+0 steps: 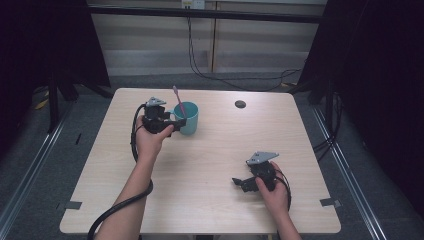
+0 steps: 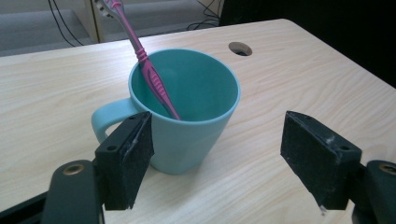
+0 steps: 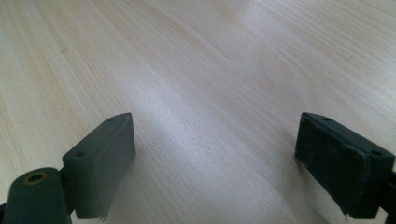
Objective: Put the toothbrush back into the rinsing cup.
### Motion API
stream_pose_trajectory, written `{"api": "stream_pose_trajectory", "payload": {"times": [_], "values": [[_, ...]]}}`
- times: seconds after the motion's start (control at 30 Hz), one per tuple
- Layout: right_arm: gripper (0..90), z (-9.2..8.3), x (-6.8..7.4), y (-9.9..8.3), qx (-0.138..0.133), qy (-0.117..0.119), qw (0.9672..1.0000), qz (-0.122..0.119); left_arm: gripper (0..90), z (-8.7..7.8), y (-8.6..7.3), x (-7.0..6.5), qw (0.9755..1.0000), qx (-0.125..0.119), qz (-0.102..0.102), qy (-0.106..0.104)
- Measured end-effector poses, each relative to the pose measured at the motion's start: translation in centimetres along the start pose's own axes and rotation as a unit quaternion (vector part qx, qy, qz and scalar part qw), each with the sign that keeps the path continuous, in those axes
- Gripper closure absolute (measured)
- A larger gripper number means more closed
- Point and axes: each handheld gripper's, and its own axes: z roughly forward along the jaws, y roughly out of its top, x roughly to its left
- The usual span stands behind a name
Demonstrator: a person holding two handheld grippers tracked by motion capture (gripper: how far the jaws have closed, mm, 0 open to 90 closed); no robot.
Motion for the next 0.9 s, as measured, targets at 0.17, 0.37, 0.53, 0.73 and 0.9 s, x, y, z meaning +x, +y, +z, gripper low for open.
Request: {"api": "stream_pose_trajectory", "payload": {"times": [0.17,0.37,0.53,0.73,0.9], "values": [[11.7,0.0,0.0,0.0,0.0,0.0,1.0,-0.001,23.6,-0.5,-0.2,0.0,1.0,0.0,0.002,-0.002],[11.7,0.0,0.0,0.0,0.0,0.0,1.0,-0.001,21.8,-1.2,-0.7,0.2,1.0,0.003,0.002,-0.006],[11.7,0.0,0.0,0.0,0.0,0.001,1.0,-0.003,20.6,-1.6,-1.2,0.5,0.9999,0.008,-0.002,-0.007],[11.7,0.0,0.0,0.0,0.0,0.002,1.0,-0.003,20.1,-2.0,-1.9,0.9,0.9999,0.006,-0.005,-0.014],[11.7,0.0,0.0,0.0,0.0,0.002,1.0,-0.002,19.9,-2.2,-2.5,0.7,0.9998,0.004,-0.007,-0.021]]}}
